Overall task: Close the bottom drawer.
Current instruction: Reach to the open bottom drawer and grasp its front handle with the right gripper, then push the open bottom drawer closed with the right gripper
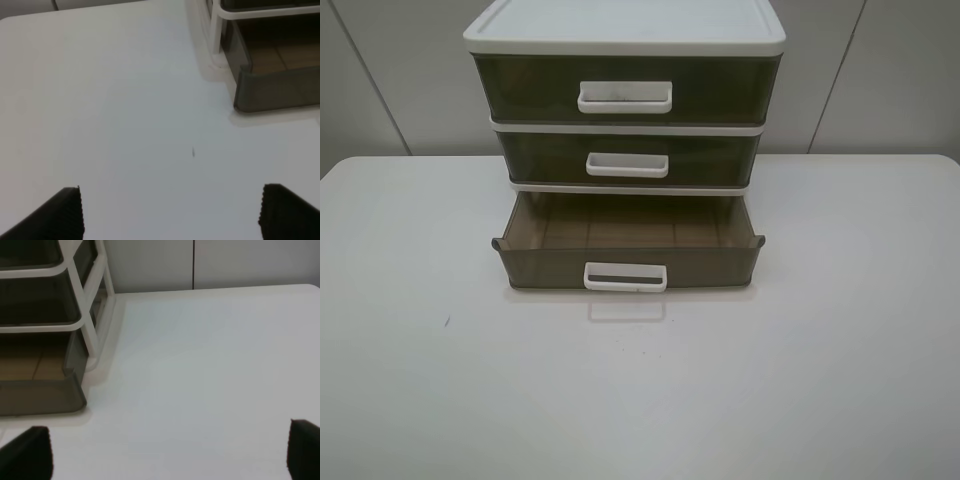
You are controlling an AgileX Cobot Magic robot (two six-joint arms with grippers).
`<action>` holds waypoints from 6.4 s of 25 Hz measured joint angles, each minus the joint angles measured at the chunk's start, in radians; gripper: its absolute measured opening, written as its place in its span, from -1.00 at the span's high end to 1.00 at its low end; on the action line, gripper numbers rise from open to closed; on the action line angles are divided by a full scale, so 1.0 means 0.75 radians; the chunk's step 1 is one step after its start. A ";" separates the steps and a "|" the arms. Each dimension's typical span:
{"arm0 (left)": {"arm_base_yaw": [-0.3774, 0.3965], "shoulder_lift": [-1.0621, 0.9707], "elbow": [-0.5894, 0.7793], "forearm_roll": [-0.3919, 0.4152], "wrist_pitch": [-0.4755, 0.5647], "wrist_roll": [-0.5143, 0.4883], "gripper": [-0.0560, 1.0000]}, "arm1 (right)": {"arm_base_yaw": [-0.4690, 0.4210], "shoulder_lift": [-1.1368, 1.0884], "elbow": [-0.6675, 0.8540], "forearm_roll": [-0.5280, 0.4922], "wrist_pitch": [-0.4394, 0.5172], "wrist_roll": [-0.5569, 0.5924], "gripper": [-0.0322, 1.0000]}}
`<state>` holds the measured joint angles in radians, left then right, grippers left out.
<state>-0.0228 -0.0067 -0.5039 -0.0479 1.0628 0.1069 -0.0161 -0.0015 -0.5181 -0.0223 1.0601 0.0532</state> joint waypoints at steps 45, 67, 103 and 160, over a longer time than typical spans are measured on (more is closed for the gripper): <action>0.000 0.000 0.000 0.000 0.000 0.000 -0.47 | 0.020 0.156 0.000 0.000 0.000 0.000 -0.65; 0.000 0.000 0.000 0.000 0.000 0.000 -0.47 | 0.885 1.721 -0.092 0.376 -1.413 -0.007 -0.65; 0.000 0.000 0.000 0.001 0.000 0.000 -0.47 | 1.130 2.474 -0.086 0.343 -2.310 0.000 0.90; 0.000 0.000 0.000 0.000 0.000 0.000 -0.47 | 1.071 2.942 -0.494 0.555 -2.577 -0.036 0.90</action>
<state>-0.0228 -0.0067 -0.5039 -0.0477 1.0628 0.1069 0.7869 2.2052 -0.8889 0.3938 -0.8724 0.0258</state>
